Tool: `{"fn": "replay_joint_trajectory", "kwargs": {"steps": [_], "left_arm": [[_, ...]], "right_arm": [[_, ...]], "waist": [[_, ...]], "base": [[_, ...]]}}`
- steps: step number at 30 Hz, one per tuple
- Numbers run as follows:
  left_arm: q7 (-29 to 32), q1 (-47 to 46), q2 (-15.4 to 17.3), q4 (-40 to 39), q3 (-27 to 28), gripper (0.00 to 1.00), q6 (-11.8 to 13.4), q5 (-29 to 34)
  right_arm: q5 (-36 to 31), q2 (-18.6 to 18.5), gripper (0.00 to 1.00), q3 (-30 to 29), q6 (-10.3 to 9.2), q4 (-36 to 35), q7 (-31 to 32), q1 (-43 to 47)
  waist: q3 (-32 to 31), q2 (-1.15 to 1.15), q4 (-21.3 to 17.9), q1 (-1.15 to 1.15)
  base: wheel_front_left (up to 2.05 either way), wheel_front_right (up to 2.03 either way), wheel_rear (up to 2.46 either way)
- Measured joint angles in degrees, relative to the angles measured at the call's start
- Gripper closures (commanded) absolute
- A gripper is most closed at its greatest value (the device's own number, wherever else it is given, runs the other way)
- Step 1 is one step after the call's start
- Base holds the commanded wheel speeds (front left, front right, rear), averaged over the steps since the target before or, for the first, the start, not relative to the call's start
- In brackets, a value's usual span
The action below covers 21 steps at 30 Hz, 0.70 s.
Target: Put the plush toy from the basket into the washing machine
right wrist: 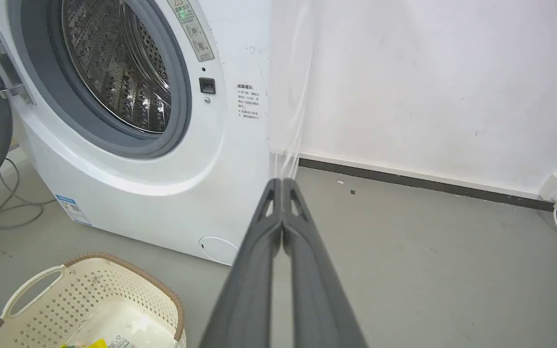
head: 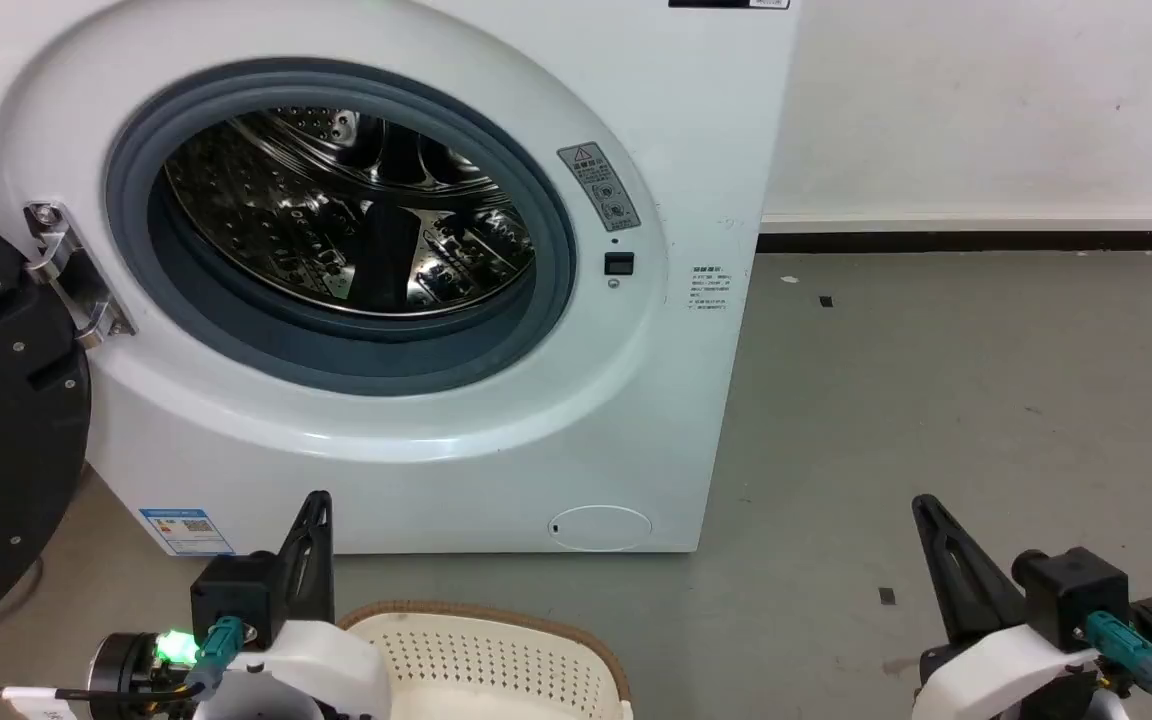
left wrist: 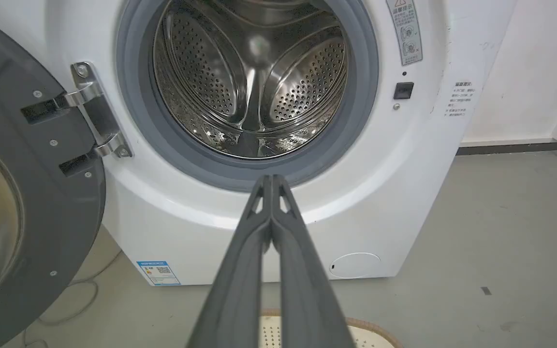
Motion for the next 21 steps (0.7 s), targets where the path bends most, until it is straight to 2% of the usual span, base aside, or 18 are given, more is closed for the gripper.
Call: {"fn": "replay_joint_trajectory", "kwargs": {"steps": [7,8,21], "left_arm": [[0.0,0.0,0.0,0.0,0.03,1.0,0.0,0.0],[0.0,0.0,0.0,0.02,0.01,0.0,0.01,-0.01],[-0.64,0.0,0.0,0.4,-0.77,0.0,0.08,-0.57]], "right_arm": [[0.0,0.0,1.0,0.02,0.0,0.0,0.0,0.0],[0.03,0.0,0.0,0.02,0.0,-0.01,-0.01,0.01],[1.16,0.0,0.0,-0.09,0.0,-0.1,-0.63,0.04]], "waist": [[0.0,0.0,0.0,0.0],[0.0,0.0,0.0,0.0],[0.28,0.0,-0.07,0.0]], "base": [[0.0,0.0,0.0],[0.0,0.0,0.0],[0.0,0.0,0.0]]}}
